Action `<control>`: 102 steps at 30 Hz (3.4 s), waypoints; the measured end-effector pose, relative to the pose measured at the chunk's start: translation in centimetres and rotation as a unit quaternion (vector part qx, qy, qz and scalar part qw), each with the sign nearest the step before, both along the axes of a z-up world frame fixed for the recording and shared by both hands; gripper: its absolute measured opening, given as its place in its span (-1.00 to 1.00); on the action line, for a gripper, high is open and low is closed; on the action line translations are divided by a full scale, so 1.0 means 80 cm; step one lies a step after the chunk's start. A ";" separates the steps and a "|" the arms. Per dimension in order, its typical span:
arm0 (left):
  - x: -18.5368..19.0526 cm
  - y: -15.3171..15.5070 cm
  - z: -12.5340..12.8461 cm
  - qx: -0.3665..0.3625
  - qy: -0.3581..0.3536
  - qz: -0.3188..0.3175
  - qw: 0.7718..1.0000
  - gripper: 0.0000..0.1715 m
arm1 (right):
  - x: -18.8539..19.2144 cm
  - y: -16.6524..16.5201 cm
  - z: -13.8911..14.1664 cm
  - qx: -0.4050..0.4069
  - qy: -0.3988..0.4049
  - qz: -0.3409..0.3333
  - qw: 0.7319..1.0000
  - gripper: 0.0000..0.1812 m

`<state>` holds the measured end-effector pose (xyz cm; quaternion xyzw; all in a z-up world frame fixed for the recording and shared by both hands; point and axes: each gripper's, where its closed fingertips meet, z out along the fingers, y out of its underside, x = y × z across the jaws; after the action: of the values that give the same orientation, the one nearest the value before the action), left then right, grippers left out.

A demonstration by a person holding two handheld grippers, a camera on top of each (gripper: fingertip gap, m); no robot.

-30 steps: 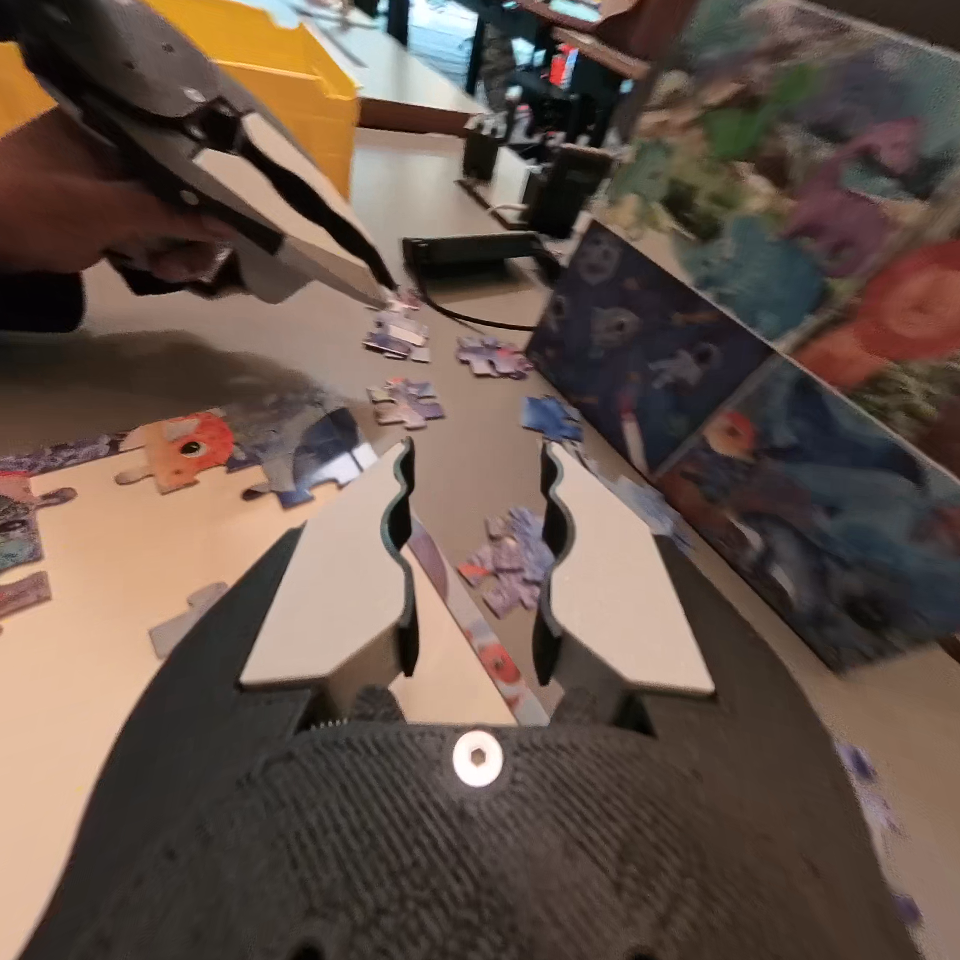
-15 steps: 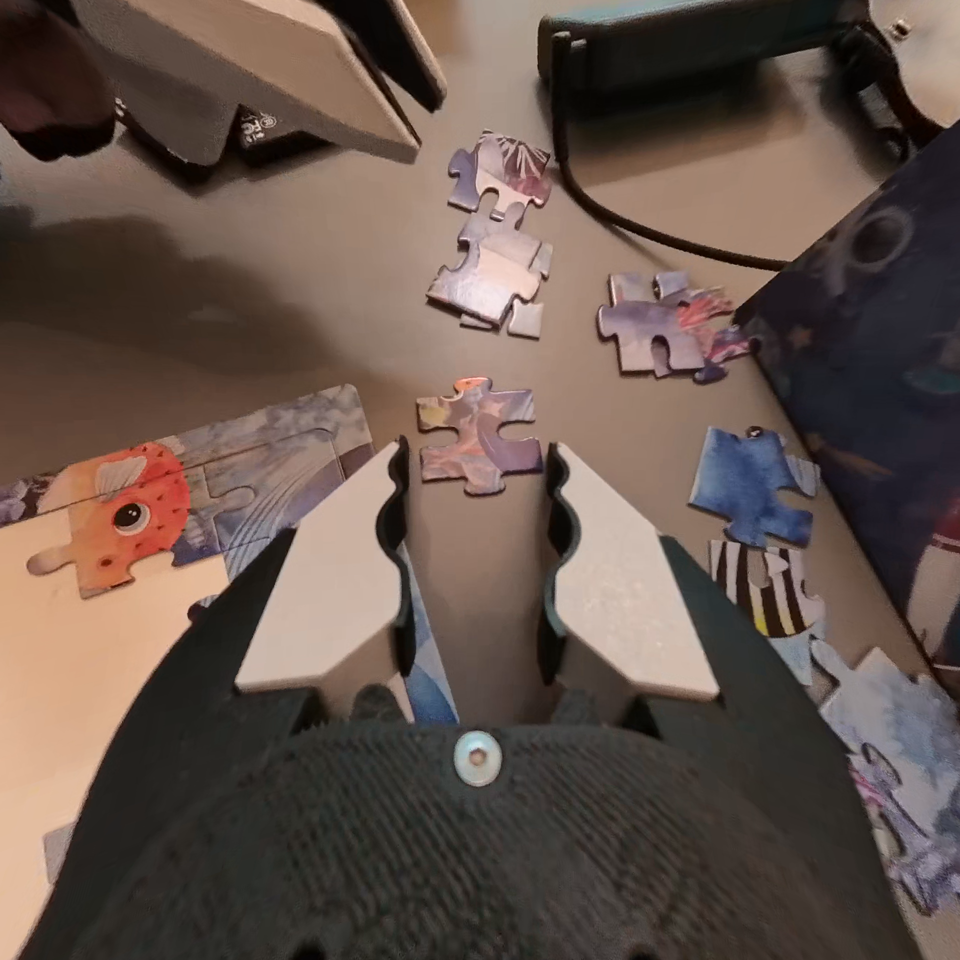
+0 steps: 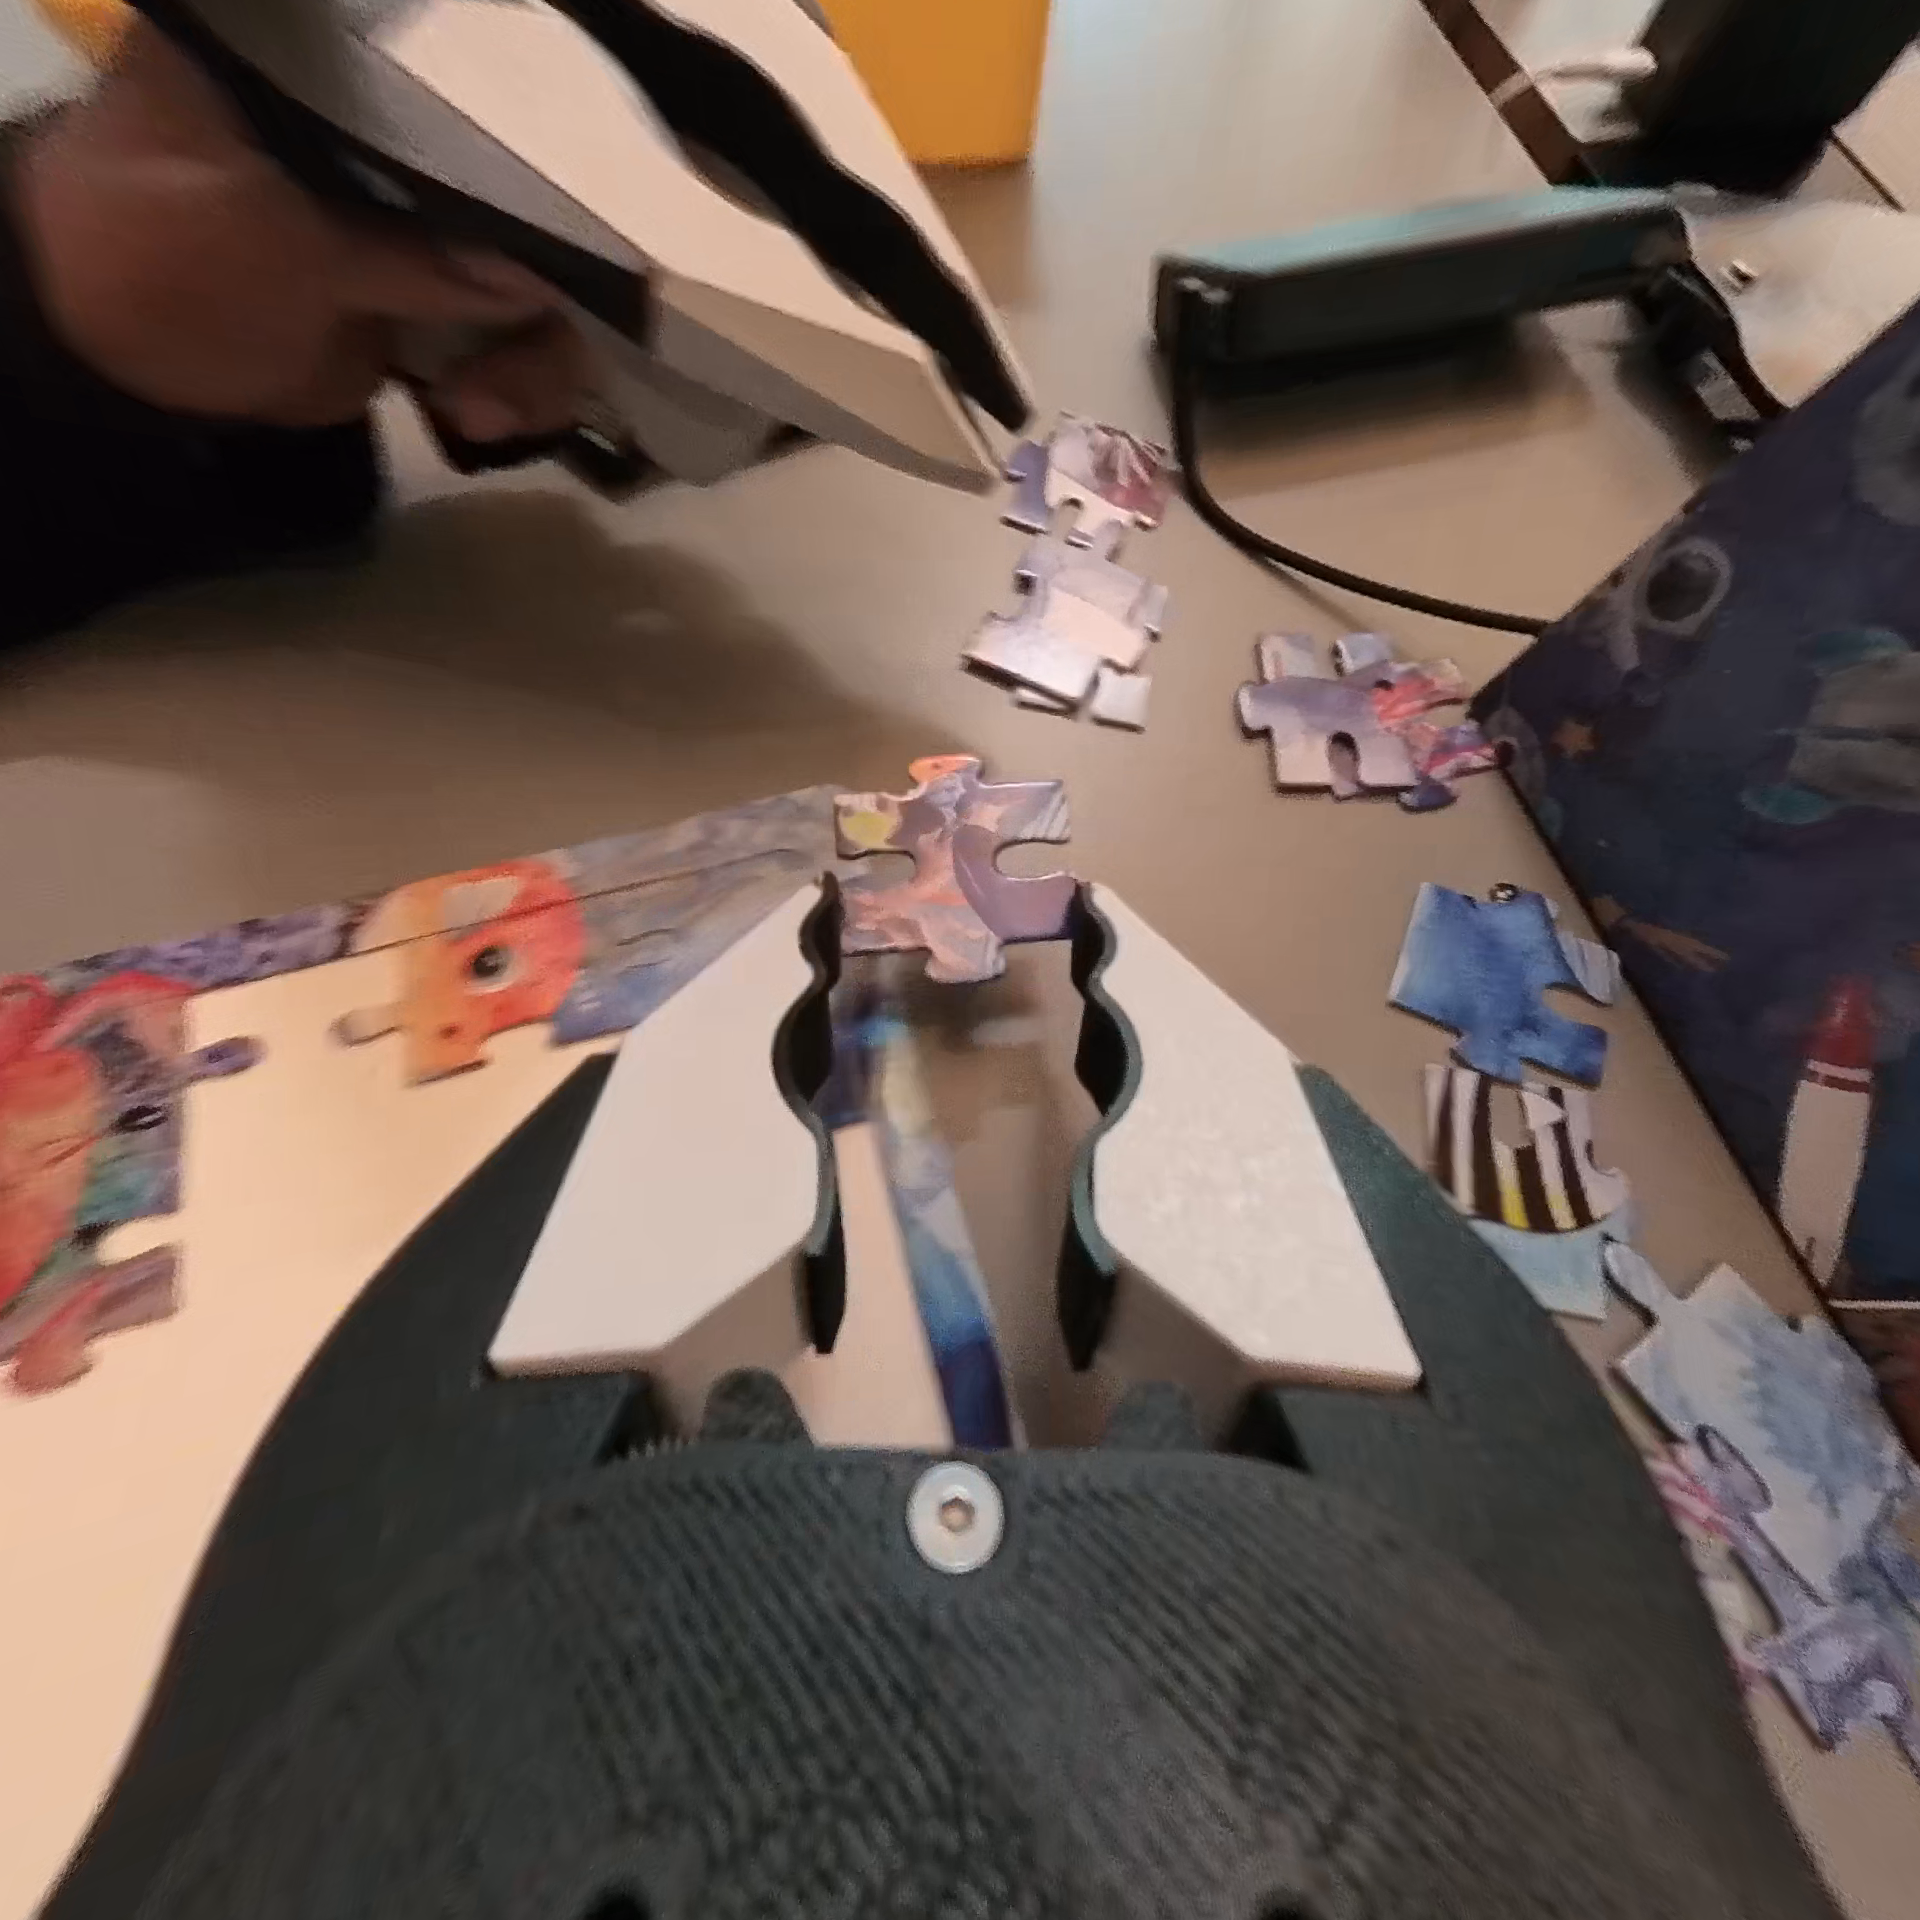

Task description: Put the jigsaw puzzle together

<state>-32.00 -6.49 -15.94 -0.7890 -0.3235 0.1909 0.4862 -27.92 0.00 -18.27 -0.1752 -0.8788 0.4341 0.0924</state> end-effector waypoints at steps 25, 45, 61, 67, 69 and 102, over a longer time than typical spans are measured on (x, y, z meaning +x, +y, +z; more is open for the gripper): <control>0.010 0.015 -0.018 -0.019 -0.016 -0.029 0.999 -0.88 | 0.129 0.010 -0.031 0.069 -0.022 0.135 0.988 -0.56; 0.053 0.050 0.015 -0.008 0.016 -0.123 0.992 -0.83 | 0.125 0.026 -0.023 0.026 -0.056 0.061 0.996 -0.31; 0.178 0.059 -0.055 -0.138 0.020 -0.230 0.963 -1.00 | 0.150 0.021 -0.035 0.031 -0.075 0.074 0.994 -0.31; 0.176 0.059 -0.062 -0.152 0.012 -0.225 0.962 -1.00 | 0.157 0.020 -0.034 0.024 -0.086 0.082 0.993 -0.29; 0.176 0.059 -0.065 -0.160 0.010 -0.224 0.961 -1.00 | 0.158 0.020 -0.034 0.026 -0.085 0.084 0.993 -0.28; 0.177 0.080 -0.066 -0.185 0.060 -0.253 0.948 -0.96 | 0.118 0.014 -0.033 0.034 -0.013 -0.007 0.999 -0.93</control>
<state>-17.82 -0.09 -21.20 -0.9082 -0.0420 0.1652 0.3823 -18.52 1.12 -20.88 -0.1837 -0.8928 0.4012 0.0898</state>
